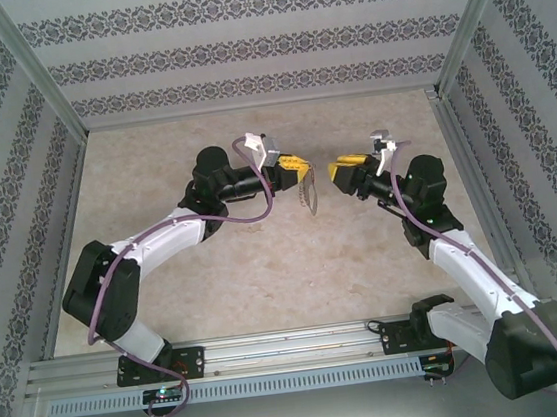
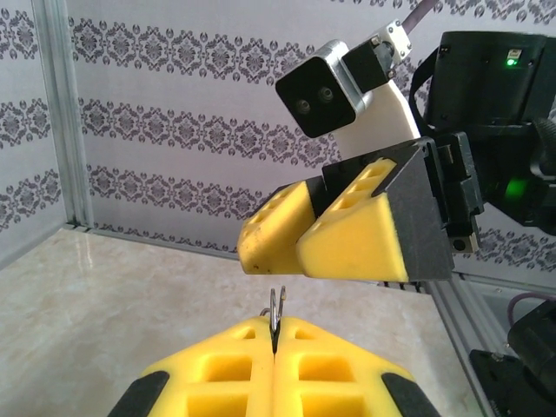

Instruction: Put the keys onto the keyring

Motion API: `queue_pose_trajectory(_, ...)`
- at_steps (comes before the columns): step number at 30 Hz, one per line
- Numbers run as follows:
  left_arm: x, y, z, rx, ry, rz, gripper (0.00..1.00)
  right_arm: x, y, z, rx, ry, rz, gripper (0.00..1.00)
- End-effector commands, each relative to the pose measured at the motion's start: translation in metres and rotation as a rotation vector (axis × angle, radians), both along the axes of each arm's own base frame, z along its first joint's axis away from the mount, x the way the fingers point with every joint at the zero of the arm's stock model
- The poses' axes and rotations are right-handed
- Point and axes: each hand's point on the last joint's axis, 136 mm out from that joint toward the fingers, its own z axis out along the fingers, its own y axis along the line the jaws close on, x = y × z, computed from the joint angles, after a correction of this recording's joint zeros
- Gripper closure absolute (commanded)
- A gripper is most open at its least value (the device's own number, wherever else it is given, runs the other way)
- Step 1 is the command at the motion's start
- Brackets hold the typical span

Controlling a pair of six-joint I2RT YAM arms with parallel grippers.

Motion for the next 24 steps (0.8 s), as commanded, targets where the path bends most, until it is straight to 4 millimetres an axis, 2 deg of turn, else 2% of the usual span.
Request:
queue_pose_trajectory(1, -0.002, 0.005, 0.019, -0.083, -0.020, -0.034, 1.00, -0.005, 0.009, 0.029, 0.043, -0.085, 0.071, 0.48)
queue_pose_trajectory(17, 0.012, 0.009, 0.025, -0.174, 0.126, -0.030, 1.00, 0.016, 0.029, 0.050, 0.188, -0.119, 0.181, 0.48)
queue_pose_trajectory(24, 0.022, 0.012, 0.026, -0.200, 0.168, -0.009, 1.00, 0.017, 0.038, 0.043, 0.200, -0.094, 0.214, 0.50)
